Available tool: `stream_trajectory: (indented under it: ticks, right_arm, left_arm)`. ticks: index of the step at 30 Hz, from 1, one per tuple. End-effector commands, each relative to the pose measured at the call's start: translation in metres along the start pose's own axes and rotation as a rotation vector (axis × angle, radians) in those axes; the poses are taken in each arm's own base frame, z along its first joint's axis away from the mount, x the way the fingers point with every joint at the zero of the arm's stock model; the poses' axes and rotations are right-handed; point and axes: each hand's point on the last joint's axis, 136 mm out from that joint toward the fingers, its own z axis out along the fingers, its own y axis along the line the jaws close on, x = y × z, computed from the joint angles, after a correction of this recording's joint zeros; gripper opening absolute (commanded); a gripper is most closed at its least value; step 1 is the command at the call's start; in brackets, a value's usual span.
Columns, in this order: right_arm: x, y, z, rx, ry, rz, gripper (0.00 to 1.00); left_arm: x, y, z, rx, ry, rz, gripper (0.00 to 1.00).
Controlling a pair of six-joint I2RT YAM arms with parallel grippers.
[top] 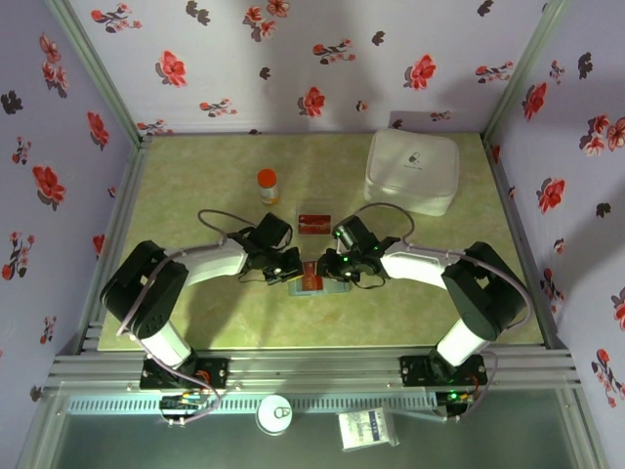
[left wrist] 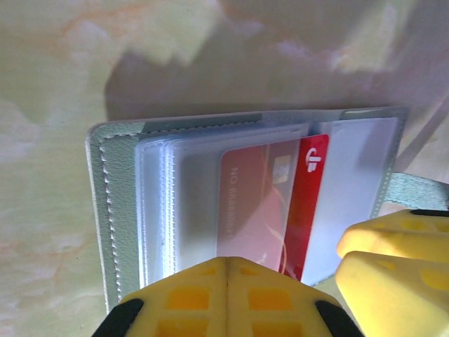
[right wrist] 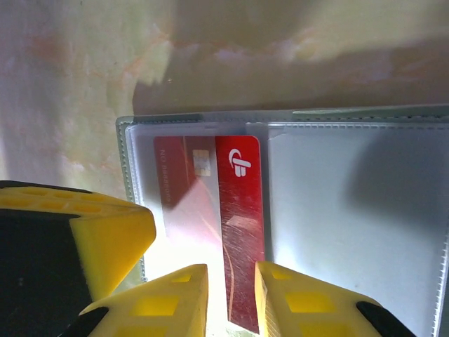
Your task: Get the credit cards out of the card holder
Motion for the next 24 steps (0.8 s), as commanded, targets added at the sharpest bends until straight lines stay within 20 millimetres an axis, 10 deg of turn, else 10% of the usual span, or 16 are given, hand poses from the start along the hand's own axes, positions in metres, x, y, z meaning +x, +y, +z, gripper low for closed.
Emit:
stream_trajectory:
  ticks: [1, 24]
  right_arm:
    - [0.002, -0.006, 0.003, 0.003, 0.013, 0.025, 0.25]
    - [-0.001, 0.001, 0.018, -0.114, 0.04, 0.068, 0.23]
  left_arm:
    - [0.006, 0.007, 0.005, -0.031, 0.025, 0.011, 0.0]
    - [0.011, 0.018, 0.01, -0.066, 0.042, -0.003, 0.0]
